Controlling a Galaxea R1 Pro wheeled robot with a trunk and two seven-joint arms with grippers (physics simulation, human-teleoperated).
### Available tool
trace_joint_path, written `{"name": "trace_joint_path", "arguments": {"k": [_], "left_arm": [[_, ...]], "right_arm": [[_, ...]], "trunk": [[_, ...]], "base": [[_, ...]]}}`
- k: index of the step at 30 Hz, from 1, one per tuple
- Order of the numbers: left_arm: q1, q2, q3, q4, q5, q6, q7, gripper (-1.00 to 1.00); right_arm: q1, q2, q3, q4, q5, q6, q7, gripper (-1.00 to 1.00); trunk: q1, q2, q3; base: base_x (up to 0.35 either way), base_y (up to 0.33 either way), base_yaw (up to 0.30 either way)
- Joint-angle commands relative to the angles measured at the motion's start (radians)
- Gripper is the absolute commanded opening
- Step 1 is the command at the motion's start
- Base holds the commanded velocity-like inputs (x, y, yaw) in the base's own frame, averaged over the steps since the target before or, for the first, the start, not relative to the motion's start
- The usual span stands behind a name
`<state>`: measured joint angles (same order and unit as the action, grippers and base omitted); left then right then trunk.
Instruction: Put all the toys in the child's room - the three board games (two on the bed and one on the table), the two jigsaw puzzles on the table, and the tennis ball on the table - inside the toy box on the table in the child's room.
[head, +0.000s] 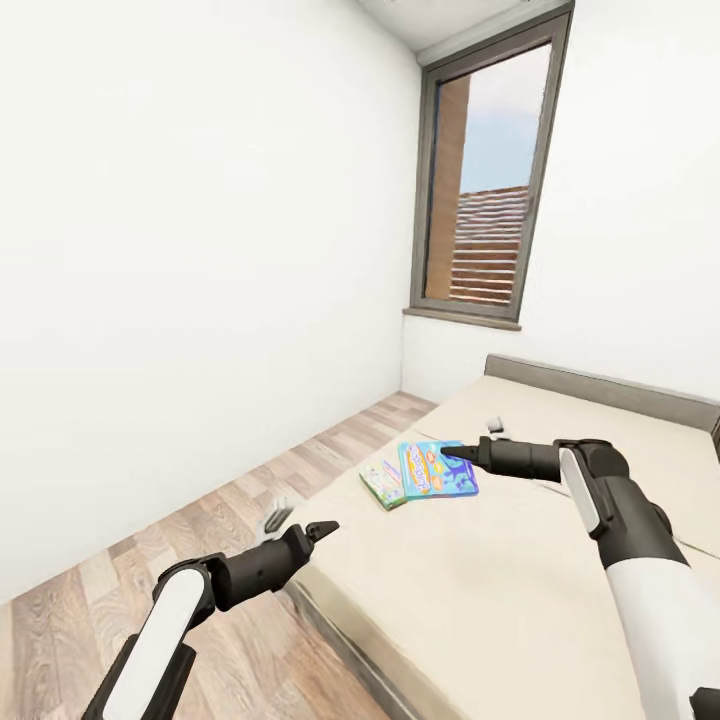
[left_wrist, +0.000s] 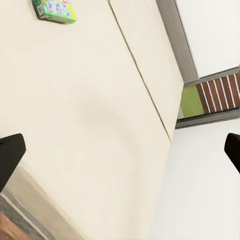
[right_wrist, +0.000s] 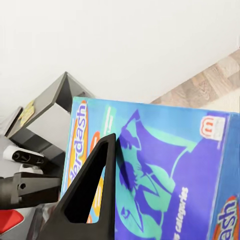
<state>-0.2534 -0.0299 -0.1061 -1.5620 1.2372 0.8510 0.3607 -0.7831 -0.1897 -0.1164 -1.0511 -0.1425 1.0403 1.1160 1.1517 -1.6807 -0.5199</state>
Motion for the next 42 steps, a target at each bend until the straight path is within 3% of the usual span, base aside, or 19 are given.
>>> {"name": "trace_joint_path", "arguments": {"k": [1, 42], "left_arm": [[-0.001, 0.0, 0.0, -0.001, 0.01, 0.002, 0.01, 1.0], [-0.001, 0.003, 0.0, 0.001, 0.01, 0.002, 0.011, 1.0]], "right_arm": [[0.0, 0.0, -0.001, 0.0, -0.003, 0.007, 0.004, -1.0], [0.023, -0.001, -0.002, -0.052, -0.005, 0.007, 0.004, -1.0]], "trunk": [[-0.004, 0.007, 0.003], [-0.161, 0.294, 0.175]], "base": [[0.0, 0.0, 0.205], [0.0, 0.0, 0.227]]}}
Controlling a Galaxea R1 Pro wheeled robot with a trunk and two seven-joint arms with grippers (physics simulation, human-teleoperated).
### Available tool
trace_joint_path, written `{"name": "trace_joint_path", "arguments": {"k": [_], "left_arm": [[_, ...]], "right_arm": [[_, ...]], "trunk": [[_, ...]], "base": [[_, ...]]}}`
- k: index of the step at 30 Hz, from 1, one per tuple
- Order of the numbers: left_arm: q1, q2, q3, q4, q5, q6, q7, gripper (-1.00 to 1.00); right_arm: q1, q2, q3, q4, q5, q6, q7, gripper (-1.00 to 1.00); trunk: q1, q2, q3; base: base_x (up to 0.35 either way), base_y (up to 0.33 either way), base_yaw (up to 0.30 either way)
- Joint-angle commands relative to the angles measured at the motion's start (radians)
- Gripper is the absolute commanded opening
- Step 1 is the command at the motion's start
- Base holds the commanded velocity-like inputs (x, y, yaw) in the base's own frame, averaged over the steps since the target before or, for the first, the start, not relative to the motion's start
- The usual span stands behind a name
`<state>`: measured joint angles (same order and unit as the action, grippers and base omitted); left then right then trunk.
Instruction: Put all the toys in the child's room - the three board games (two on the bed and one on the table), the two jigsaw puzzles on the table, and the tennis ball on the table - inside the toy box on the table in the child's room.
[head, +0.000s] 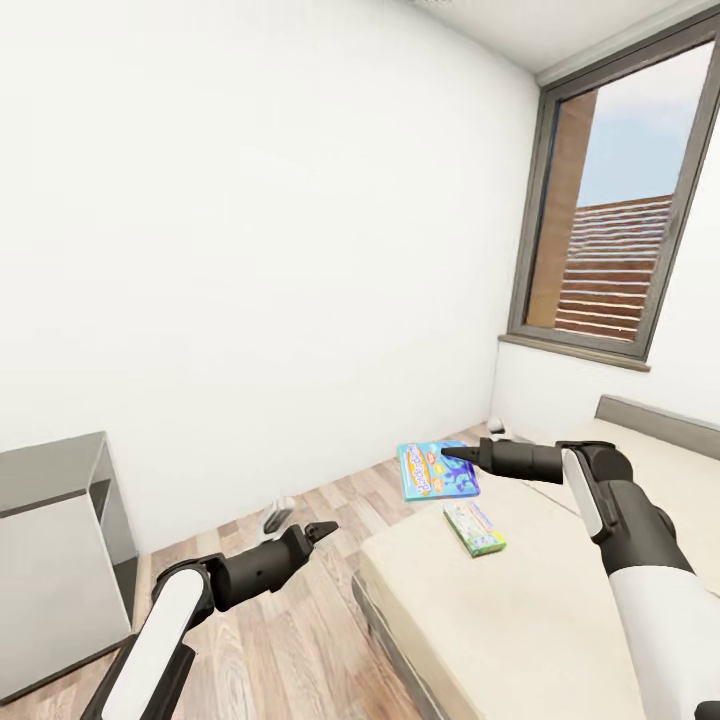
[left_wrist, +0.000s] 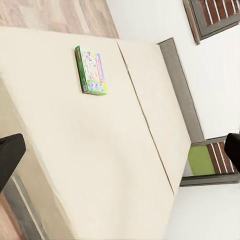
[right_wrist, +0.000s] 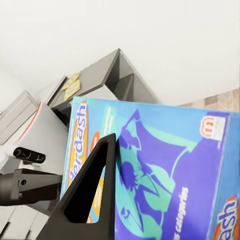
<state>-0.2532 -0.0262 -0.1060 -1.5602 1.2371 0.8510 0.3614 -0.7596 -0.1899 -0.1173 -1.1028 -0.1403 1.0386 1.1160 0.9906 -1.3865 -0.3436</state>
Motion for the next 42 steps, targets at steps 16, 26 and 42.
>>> {"name": "trace_joint_path", "arguments": {"k": [16, 26, 42], "left_arm": [[-0.001, -0.002, 0.0, 0.003, 0.006, 0.002, 0.011, 1.0], [-0.001, -0.004, 0.0, 0.003, -0.018, 0.002, 0.011, 1.0], [-0.001, -0.004, 0.0, 0.003, -0.024, 0.002, 0.011, 1.0]], "right_arm": [[-0.001, 0.001, 0.0, 0.0, -0.007, 0.009, 0.004, -1.0], [-0.001, 0.016, 0.03, 0.0, -0.005, 0.009, 0.004, -1.0], [-0.001, 0.02, 0.04, -0.001, -0.005, 0.009, 0.004, -1.0]], "trunk": [[-0.061, 0.112, 0.061], [-0.1, 0.182, 0.084], [-0.161, 0.294, 0.118]], "base": [[0.0, 0.0, 0.258], [0.0, 0.0, 0.163], [0.0, 0.0, 0.015]]}}
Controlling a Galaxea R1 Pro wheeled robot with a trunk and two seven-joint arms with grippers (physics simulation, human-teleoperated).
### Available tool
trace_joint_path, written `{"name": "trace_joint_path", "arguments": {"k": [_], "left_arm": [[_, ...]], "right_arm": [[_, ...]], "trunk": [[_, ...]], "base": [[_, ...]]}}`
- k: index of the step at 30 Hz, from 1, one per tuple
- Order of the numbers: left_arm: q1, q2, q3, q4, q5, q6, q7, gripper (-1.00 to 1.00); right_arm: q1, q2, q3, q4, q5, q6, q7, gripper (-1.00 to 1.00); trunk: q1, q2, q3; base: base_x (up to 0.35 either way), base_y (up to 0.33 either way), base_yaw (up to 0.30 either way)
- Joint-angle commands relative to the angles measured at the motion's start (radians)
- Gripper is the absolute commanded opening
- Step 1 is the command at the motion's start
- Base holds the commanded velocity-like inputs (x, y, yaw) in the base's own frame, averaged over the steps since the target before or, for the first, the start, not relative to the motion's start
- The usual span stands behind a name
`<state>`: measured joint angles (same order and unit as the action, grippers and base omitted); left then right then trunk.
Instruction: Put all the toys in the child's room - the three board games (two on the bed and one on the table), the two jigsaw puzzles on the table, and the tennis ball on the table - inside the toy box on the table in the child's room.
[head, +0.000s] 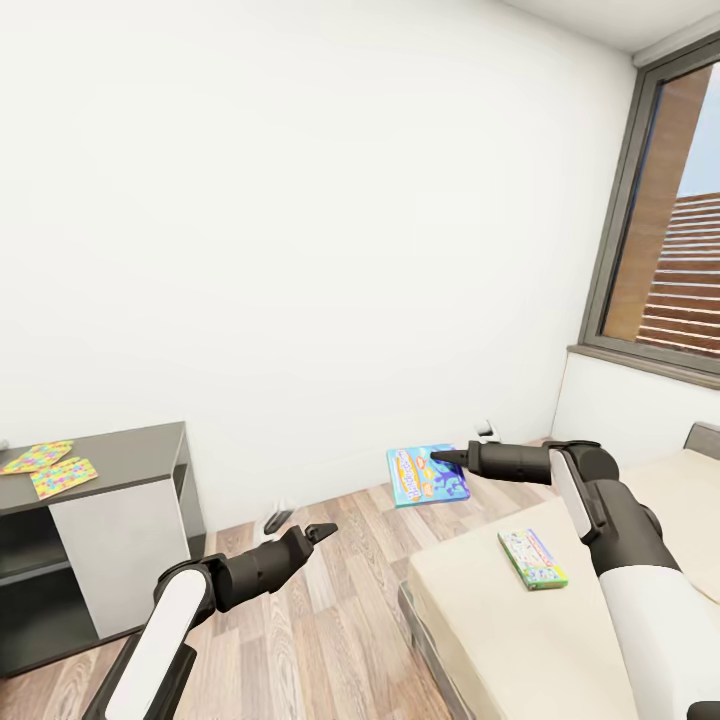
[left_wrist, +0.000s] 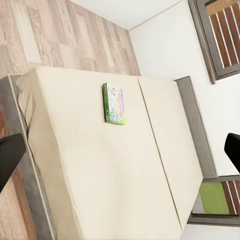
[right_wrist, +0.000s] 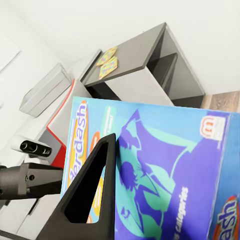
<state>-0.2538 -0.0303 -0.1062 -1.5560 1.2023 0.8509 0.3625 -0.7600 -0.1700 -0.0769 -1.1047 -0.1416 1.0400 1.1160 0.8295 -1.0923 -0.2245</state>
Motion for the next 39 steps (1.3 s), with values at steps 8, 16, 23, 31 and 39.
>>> {"name": "trace_joint_path", "arguments": {"k": [8, 16, 23, 31, 39], "left_arm": [[-0.001, -0.001, 0.0, -0.001, 0.009, 0.002, 0.01, 1.0], [-0.001, 0.0, 0.0, -0.001, 0.009, 0.002, 0.01, 1.0], [-0.001, -0.001, 0.0, -0.001, 0.008, 0.002, 0.01, 1.0], [-0.001, 0.0, 0.0, -0.001, 0.008, 0.002, 0.01, 1.0], [-0.001, -0.001, 0.0, -0.001, 0.008, 0.002, 0.01, 1.0]], "right_arm": [[-0.001, 0.0, -0.001, 0.0, -0.007, 0.007, 0.004, -1.0], [-0.001, 0.001, 0.002, 0.0, -0.005, 0.007, 0.004, -1.0], [-0.001, 0.001, 0.004, 0.0, -0.004, 0.007, 0.004, -1.0], [-0.001, 0.001, 0.005, 0.001, -0.002, 0.007, 0.004, -1.0], [-0.001, 0.001, 0.008, 0.001, -0.002, 0.007, -0.001, -1.0]], "trunk": [[-0.031, 0.055, 0.02], [-0.061, 0.111, 0.034], [-0.088, 0.16, 0.045], [-0.119, 0.216, 0.057], [-0.15, 0.272, 0.069]], "base": [[0.0, 0.0, 0.0], [0.0, 0.0, 0.0], [0.0, 0.0, 0.0], [0.0, 0.0, 0.009], [0.0, 0.0, 0.047]]}}
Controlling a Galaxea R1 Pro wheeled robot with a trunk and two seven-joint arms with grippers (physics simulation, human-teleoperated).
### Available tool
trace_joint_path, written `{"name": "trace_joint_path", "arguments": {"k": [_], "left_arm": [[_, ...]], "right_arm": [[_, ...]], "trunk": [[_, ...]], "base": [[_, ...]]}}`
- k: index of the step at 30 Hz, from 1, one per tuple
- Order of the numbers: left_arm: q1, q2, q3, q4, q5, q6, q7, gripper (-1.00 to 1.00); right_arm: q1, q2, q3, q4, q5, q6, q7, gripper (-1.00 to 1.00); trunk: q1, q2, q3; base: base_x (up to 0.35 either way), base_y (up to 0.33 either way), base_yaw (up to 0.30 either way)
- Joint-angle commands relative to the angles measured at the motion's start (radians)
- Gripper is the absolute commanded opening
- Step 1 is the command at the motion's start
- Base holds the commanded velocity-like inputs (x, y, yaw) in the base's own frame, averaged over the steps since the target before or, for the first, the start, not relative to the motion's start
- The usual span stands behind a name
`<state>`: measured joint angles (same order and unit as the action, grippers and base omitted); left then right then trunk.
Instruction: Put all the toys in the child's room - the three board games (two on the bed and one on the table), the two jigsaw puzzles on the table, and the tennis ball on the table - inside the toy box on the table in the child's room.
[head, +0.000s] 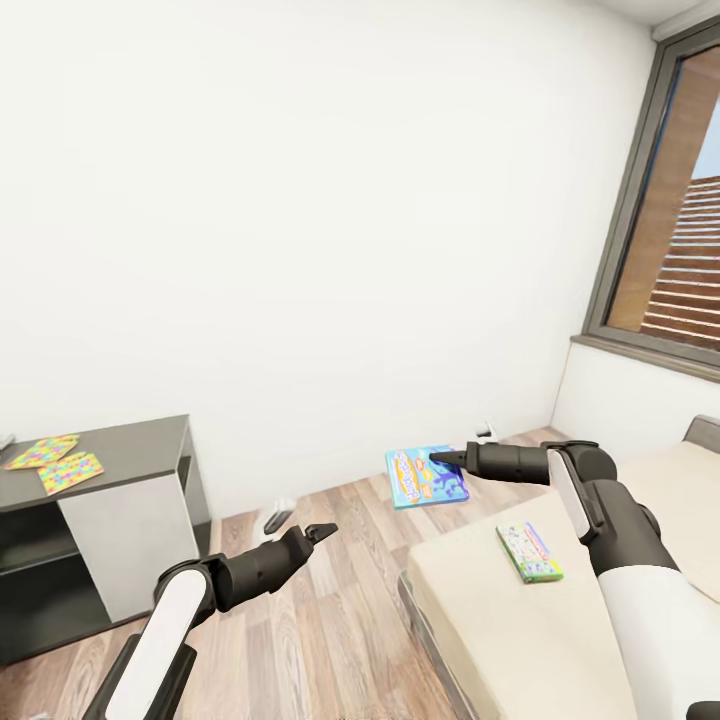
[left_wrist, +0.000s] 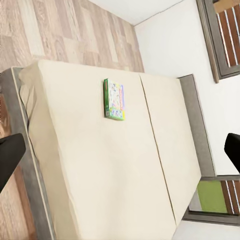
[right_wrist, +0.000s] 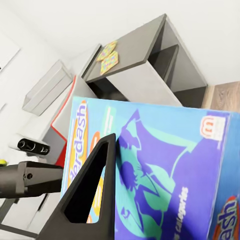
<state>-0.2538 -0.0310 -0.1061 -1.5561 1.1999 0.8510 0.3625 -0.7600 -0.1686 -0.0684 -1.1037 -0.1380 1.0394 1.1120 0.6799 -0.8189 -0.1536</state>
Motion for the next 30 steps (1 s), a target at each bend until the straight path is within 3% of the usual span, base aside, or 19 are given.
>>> {"name": "trace_joint_path", "arguments": {"k": [1, 13, 30], "left_arm": [[-0.001, 0.0, 0.0, -0.001, 0.01, 0.002, 0.01, 1.0], [-0.001, 0.0, 0.0, -0.001, 0.01, 0.002, 0.01, 1.0], [-0.001, -0.001, 0.0, -0.001, 0.01, 0.002, 0.01, 1.0]], "right_arm": [[-0.001, 0.0, -0.001, 0.0, -0.005, 0.008, 0.003, -1.0], [0.0, 0.0, 0.001, -0.002, -0.008, 0.008, -0.006, -1.0], [0.002, 0.0, 0.002, -0.002, -0.008, 0.008, -0.007, -1.0]], "trunk": [[-0.004, 0.006, 0.0], [-0.05, 0.09, 0.03], [-0.115, 0.209, 0.083]], "base": [[0.0, 0.0, 0.053], [0.0, 0.0, 0.064], [0.0, 0.0, 0.258]]}}
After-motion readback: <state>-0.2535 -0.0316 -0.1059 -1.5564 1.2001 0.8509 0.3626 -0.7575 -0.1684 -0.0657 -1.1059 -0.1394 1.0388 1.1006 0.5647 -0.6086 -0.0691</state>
